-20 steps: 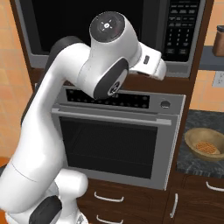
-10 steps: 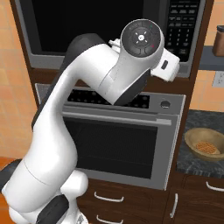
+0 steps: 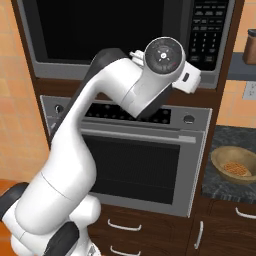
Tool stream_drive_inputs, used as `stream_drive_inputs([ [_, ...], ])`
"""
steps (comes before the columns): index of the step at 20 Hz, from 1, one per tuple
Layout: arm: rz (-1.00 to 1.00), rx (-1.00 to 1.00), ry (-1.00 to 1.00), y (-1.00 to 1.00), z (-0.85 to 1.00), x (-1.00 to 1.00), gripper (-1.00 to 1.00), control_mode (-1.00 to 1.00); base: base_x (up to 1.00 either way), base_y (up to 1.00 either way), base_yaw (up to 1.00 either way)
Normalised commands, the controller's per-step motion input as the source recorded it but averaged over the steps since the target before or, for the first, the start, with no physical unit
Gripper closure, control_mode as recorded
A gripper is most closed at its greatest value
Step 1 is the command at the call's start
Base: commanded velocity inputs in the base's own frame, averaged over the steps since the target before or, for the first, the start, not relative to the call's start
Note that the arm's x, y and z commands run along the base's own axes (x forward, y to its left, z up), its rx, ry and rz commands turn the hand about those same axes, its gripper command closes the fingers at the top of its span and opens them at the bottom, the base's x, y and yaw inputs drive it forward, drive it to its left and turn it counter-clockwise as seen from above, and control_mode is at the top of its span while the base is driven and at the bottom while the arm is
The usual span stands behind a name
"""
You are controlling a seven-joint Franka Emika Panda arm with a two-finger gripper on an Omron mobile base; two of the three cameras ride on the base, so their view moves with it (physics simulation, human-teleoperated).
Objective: Open the microwave, place the bowl with waffle inside the microwave, then close the microwave door and turn it on.
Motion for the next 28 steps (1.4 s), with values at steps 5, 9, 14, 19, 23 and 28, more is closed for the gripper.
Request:
stream_drive_inputs([
  [5, 0.00, 0.02, -0.03, -0.01, -0.10, 0.48, -1.00, -1.00, 0.00, 0.00, 0.00],
  [9, 0.00, 0.03, -0.05, -0.04, -0.08, 0.46, -1.00, -1.00, 0.00, 0.00, 0.00],
  [14, 0.00, 0.03, -0.04, -0.06, -0.05, 0.40, -1.00, -1.00, 0.00, 0.00, 0.00],
  [19, 0.00, 0.03, -0.02, -0.11, 0.00, 0.33, -1.00, -1.00, 0.00, 0.00, 0.00],
  [23, 0.00, 0.01, 0.00, -0.28, 0.00, 0.09, -1.00, -1.00, 0.00, 0.00, 0.00],
  [28, 0.00, 0.00, -0.02, -0.32, 0.00, 0.00, -1.00, -1.00, 0.00, 0.00, 0.00],
])
